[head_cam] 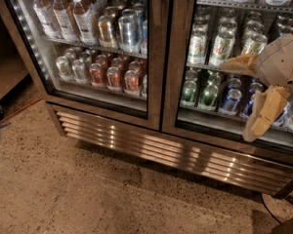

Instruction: Open right fridge door

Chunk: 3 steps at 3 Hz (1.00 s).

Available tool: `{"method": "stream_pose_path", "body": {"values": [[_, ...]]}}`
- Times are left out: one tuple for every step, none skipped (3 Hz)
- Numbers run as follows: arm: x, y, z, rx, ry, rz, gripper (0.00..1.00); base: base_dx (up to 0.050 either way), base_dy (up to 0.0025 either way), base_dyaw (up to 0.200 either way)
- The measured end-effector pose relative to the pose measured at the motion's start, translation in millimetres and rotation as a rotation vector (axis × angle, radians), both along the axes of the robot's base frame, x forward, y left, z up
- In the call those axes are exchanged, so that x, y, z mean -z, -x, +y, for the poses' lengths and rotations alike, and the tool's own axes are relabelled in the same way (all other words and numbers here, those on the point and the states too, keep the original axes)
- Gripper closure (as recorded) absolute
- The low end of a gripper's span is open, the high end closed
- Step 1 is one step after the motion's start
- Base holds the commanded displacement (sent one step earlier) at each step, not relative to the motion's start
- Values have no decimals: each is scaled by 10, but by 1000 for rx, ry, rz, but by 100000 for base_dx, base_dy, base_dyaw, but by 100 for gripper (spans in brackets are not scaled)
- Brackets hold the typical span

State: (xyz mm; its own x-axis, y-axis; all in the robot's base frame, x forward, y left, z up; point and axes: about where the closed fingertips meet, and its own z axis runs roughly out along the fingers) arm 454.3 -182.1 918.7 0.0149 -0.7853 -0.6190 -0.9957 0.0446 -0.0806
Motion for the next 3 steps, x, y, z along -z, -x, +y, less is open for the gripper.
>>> {"method": "stream_pose_path", "body": {"values": [[4,-35,3,23,-62,2,0,0,0,0],[9,-42,24,82,-189,-11,0,0,0,0],[10,-42,25,82,-189,-11,0,0,0,0]]}}
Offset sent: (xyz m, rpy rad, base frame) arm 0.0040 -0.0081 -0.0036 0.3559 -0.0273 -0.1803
